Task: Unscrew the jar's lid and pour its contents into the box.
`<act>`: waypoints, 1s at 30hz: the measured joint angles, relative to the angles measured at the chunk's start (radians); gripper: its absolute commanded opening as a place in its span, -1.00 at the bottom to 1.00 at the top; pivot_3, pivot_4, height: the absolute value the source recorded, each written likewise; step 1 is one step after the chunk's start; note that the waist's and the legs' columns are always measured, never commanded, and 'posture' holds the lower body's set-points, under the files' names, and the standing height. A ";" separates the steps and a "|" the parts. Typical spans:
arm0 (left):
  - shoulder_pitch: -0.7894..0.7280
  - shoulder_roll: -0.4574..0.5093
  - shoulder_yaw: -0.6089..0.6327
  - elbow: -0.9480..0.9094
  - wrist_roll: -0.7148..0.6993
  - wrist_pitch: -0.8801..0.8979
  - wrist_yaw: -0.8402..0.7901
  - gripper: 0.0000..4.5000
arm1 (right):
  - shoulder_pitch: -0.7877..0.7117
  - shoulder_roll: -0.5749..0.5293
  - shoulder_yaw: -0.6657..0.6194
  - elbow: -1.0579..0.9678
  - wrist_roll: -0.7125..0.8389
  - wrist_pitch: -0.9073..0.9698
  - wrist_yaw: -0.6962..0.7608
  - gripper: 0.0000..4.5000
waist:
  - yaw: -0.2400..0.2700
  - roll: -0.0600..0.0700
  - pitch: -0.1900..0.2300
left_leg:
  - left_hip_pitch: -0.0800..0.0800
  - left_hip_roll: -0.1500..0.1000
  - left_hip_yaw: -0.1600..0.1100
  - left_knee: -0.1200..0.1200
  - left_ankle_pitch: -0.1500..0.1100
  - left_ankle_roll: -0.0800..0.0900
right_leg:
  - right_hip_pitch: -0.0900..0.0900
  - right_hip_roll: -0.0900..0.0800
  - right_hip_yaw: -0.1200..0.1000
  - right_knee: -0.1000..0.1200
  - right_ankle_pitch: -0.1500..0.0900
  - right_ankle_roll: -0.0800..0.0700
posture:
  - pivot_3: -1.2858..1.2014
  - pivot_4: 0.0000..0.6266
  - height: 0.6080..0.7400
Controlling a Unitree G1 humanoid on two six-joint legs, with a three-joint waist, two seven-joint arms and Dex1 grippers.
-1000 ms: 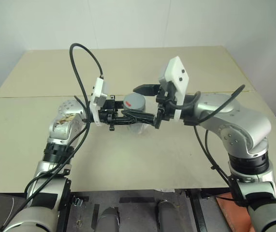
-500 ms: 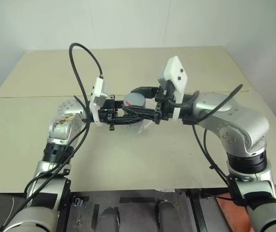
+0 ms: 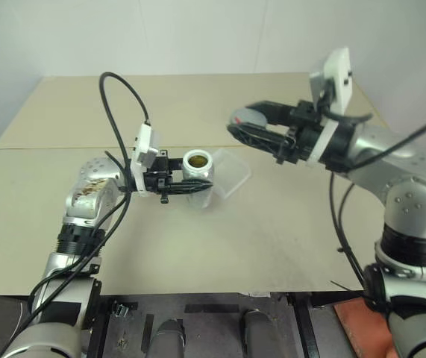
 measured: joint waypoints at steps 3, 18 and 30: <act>-0.001 0.023 0.029 0.011 0.001 0.000 0.031 -0.13 | 0.192 -0.050 0.004 -0.027 -0.102 -0.063 -0.029 0.23 | 0.002 0.000 0.000 | 0.000 0.000 0.000 0.000 0.000 0.000 | 0.000 0.000 0.000 0.000 0.000 0.000 | 0.03 -0.52 1.00; -0.027 0.048 0.076 0.117 0.106 -0.103 0.189 -0.13 | 0.556 0.062 0.066 0.063 -0.317 -0.190 -0.118 0.97 | 0.003 0.000 0.000 | 0.001 0.000 0.000 0.000 0.000 0.000 | 0.001 0.000 0.001 -0.001 0.000 0.000 | 0.03 -0.52 1.00; -0.157 -0.043 0.060 0.267 0.183 -0.239 0.320 -0.13 | 0.418 -0.046 -0.033 -0.046 -0.205 0.014 -0.064 0.97 | 0.000 0.000 0.000 | 0.002 0.000 0.000 0.000 0.000 0.000 | 0.001 0.000 0.001 -0.001 0.000 0.000 | 0.03 -0.52 1.00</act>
